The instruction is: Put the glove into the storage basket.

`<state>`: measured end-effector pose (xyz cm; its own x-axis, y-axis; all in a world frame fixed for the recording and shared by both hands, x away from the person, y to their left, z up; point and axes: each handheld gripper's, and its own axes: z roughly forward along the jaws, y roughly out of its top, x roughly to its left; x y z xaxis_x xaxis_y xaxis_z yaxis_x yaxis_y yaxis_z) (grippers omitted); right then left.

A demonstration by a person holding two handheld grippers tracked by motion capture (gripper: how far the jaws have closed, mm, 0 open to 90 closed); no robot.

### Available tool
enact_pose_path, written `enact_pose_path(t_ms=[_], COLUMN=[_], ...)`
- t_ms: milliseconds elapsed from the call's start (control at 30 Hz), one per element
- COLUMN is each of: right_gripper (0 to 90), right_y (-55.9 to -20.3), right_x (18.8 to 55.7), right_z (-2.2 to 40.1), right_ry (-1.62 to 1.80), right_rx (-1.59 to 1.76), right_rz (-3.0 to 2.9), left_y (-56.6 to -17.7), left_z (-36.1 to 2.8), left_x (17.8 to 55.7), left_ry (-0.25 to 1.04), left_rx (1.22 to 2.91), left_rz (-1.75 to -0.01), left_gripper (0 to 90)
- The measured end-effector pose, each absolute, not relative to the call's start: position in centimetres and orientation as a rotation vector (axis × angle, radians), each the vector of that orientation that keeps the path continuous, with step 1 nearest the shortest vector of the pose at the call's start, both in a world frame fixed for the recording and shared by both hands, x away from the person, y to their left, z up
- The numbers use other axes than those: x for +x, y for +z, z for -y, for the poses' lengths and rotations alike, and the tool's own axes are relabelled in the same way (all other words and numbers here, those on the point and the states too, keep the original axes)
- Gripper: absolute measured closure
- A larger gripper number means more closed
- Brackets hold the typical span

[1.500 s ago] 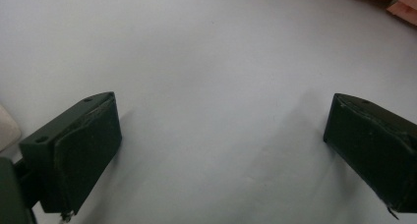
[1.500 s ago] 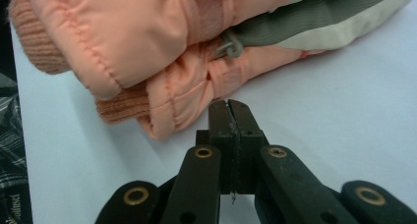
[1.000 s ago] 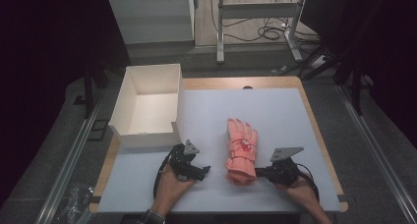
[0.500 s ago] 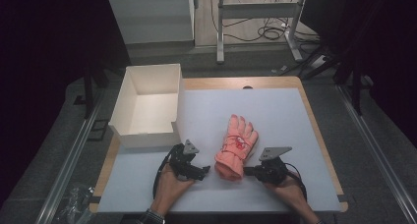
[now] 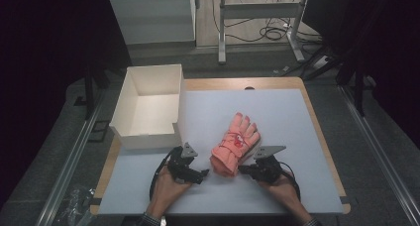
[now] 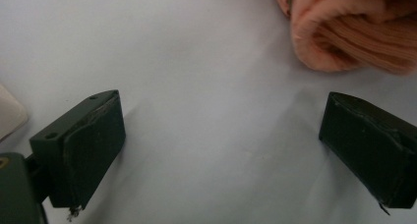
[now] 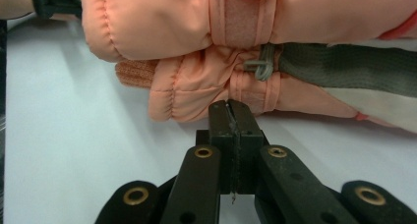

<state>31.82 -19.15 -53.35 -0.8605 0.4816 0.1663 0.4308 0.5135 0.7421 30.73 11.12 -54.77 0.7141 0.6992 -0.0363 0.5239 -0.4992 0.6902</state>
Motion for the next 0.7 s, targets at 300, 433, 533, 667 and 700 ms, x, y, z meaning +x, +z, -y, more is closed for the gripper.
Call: enact_pose_path(t_ms=[300, 433, 533, 667, 700], right_gripper=[88.7, 88.6, 88.6, 88.5, 88.2], right_y=[-53.4, -53.4, -53.4, -53.3, -53.3], right_x=[32.4, 32.7, 32.9, 32.8, 32.7], right_z=[17.8, 17.4, 17.0, 16.7, 16.7], right_ry=[1.261, 1.246, 1.235, 1.226, 1.228], right_rx=[0.830, 0.841, 0.833, 0.822, 0.820], right_rz=[-2.643, -2.634, -2.629, -2.628, -2.629], left_y=[-54.8, -54.8, -54.8, -54.8, -54.8], left_z=[-11.3, -11.3, -11.3, -11.3, -11.3], left_x=[30.6, 30.6, 30.6, 30.6, 30.6], left_ry=[0.325, 0.325, 0.326, 0.324, 0.324], left_rx=[2.222, 2.221, 2.222, 2.218, 2.217], left_rz=[-0.918, -0.919, -0.919, -0.921, -0.920], left_gripper=[3.3, 3.2, 3.2, 3.2, 3.2])
